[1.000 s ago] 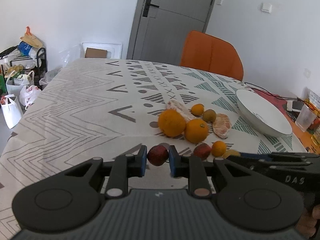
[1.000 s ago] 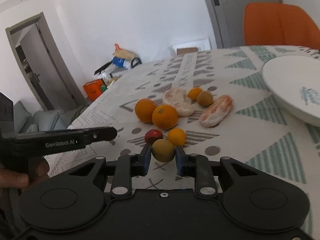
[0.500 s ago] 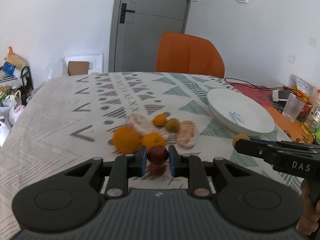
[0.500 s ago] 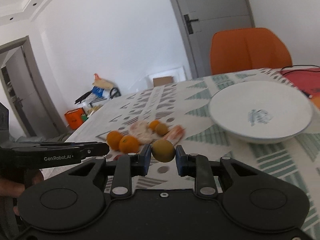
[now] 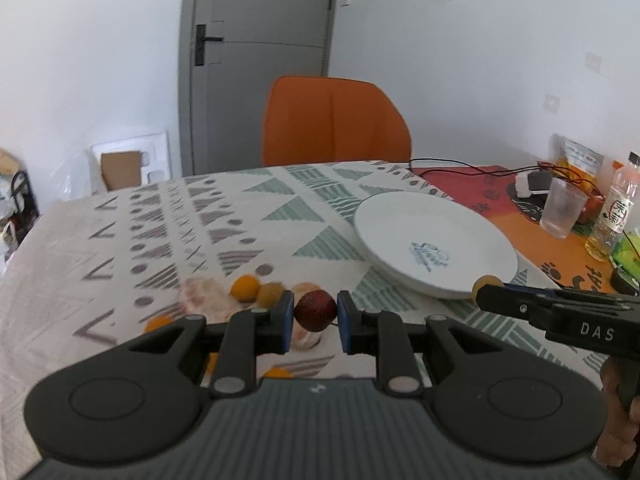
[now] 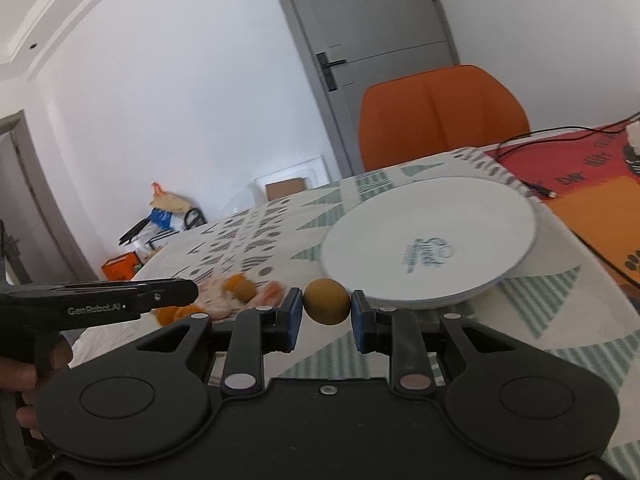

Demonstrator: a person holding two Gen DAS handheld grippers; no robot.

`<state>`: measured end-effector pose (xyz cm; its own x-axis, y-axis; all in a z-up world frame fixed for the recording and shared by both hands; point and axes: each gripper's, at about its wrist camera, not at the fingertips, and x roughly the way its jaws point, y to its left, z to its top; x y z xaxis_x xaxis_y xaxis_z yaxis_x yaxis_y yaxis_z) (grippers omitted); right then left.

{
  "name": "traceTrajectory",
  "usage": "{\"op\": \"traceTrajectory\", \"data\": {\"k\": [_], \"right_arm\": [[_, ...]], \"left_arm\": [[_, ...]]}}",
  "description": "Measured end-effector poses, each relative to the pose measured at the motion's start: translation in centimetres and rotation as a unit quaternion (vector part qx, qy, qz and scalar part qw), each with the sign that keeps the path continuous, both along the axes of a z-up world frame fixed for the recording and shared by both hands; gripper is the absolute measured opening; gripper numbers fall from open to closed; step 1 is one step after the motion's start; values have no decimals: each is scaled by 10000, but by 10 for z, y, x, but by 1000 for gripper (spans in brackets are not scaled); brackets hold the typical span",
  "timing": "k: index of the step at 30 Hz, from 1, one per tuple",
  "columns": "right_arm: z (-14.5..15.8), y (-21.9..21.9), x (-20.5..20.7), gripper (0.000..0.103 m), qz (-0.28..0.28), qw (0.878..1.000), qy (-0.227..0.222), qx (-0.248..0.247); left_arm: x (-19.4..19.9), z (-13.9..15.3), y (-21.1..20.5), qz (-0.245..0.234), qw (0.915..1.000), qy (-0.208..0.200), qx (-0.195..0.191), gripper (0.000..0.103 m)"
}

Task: Organize fruits
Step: 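Carry the apricot and plum in both tools over the white plate, then open the right tool to drop the apricot while the left tool drops the plum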

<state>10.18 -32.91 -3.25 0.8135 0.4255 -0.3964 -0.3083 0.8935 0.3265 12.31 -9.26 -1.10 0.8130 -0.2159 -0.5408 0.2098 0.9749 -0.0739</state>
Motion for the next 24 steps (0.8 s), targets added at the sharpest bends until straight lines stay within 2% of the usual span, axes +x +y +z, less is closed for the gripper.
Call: {"op": "traceTrajectory", "data": {"k": [12,24], "right_arm": [[1,-28,21,24,-350,9993,-76,-73],[-12,-38,44,25,-475,9987,105,-171]], "left_arm": [[33,9,-29,-334,9992,-199,44,21],[65,-2,-69,-751,9971,-111,31,21]]}}
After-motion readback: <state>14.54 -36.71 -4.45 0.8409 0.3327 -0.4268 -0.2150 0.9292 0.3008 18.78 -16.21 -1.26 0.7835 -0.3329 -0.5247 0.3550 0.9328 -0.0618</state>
